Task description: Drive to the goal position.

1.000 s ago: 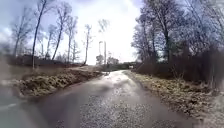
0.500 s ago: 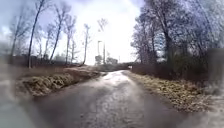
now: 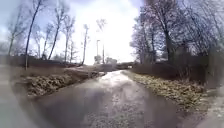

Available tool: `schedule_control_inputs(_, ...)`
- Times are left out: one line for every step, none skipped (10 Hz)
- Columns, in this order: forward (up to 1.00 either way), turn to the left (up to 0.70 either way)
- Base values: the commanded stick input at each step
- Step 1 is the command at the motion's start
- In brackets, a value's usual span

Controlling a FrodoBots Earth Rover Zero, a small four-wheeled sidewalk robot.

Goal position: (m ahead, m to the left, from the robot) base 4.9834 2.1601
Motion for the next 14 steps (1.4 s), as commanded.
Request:
schedule_control_inputs(0.85, 0.00)
schedule_control_inputs(0.85, 0.00)
schedule_control_inputs(0.85, 0.00)
schedule_control_inputs(0.85, 0.00)
schedule_control_inputs(0.85, 0.00)
schedule_control_inputs(0.85, 0.00)
schedule_control_inputs(0.85, 0.00)
schedule_control_inputs(0.85, 0.00)
schedule_control_inputs(0.85, 0.00)
schedule_control_inputs(0.85, 0.00)
schedule_control_inputs(0.85, 0.00)
schedule_control_inputs(0.85, 0.00)
schedule_control_inputs(0.85, 0.00)
schedule_control_inputs(0.85, 0.00)
